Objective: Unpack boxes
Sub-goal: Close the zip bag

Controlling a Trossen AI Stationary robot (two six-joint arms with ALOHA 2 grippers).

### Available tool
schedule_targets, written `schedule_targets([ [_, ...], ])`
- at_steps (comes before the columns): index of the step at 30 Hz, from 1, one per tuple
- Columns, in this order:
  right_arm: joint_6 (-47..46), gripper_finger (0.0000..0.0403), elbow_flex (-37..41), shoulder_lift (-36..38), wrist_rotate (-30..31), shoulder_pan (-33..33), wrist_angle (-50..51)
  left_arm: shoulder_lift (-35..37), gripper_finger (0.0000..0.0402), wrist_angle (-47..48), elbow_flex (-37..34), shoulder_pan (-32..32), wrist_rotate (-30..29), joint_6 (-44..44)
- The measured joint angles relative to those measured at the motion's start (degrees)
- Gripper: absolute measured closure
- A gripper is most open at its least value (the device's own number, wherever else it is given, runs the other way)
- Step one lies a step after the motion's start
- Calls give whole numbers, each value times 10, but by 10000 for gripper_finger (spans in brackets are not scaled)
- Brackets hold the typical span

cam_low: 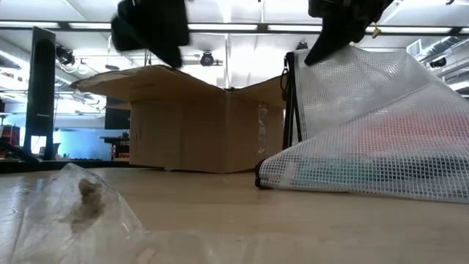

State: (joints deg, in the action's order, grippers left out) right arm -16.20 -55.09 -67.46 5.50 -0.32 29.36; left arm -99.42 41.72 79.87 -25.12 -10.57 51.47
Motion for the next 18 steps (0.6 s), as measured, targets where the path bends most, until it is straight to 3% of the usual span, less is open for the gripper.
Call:
schedule_targets([
  [4, -55, 402, 0, 0, 37, 24, 0, 26, 241, -212, -129, 6, -28, 22],
  [8, -76, 402, 0, 0, 64, 37, 0, 7, 241, -380, -202, 17, -32, 15],
  [14, -77, 402, 0, 0, 71, 37, 1, -51, 241, -436, -224, 47, -85, 27],
  [18, -77, 402, 0, 0, 72, 37, 1, -100, 241, -526, -224, 63, -62, -13],
])
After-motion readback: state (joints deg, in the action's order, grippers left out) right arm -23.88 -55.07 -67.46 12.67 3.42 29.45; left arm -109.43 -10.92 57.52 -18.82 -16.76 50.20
